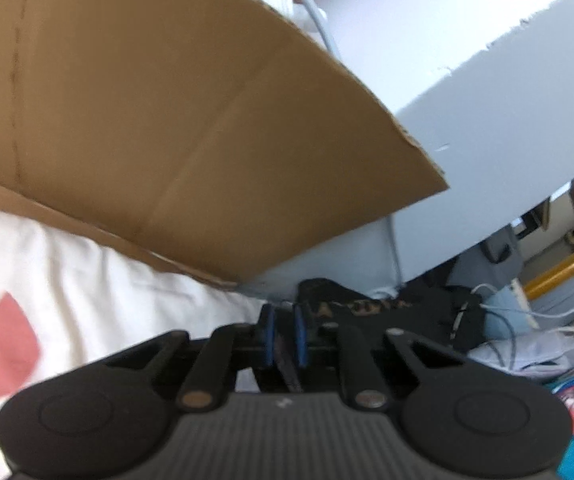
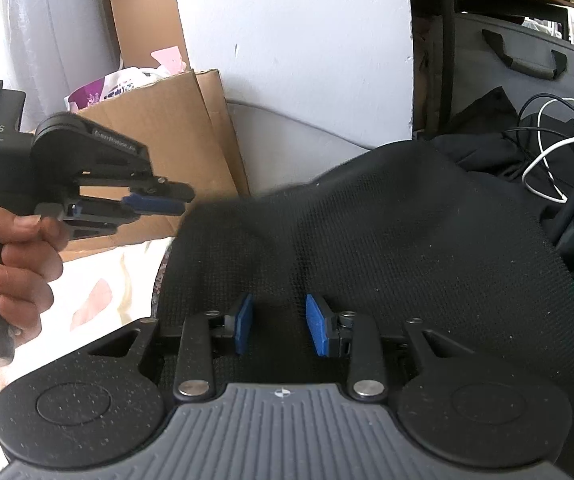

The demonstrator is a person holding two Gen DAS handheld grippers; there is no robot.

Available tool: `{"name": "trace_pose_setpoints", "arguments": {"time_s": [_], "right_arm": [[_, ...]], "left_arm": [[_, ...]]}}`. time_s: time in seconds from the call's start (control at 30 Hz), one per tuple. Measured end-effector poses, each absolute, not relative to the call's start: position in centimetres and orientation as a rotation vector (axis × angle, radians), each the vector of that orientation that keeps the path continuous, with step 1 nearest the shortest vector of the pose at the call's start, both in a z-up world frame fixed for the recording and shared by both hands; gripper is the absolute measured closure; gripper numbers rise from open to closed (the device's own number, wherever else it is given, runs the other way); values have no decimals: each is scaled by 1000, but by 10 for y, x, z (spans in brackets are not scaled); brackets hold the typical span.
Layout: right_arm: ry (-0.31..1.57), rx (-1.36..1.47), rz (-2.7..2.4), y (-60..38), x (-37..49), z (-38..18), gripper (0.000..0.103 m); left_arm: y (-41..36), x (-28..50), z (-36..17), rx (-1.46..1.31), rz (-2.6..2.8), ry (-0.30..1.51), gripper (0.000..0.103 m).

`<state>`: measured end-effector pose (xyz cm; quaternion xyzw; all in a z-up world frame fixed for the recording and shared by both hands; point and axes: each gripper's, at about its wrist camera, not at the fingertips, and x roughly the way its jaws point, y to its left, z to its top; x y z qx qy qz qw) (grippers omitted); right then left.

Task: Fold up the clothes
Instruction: 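Open both tools and release the black garment onto the pile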

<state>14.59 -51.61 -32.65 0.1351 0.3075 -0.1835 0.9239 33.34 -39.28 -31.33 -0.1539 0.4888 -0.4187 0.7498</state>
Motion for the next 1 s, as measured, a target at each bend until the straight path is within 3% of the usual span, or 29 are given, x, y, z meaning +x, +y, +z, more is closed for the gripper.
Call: {"name": "trace_pose_setpoints", "arguments": {"time_s": [0.23, 0.37, 0.57, 1.0], "right_arm": [[624, 282, -384, -515, 145, -326, 66], [583, 300, -393, -516, 139, -317, 66], [521, 302, -447, -527, 121, -305, 66], [551, 387, -538, -557, 103, -317, 66]], "left_arm": [[-392, 306, -293, -140, -1017, 1007, 88], [-394, 280, -276, -78, -1091, 940, 69], [-405, 240, -257, 2, -1183, 820, 55], [-428, 193, -264, 56, -1266, 799, 55]]}}
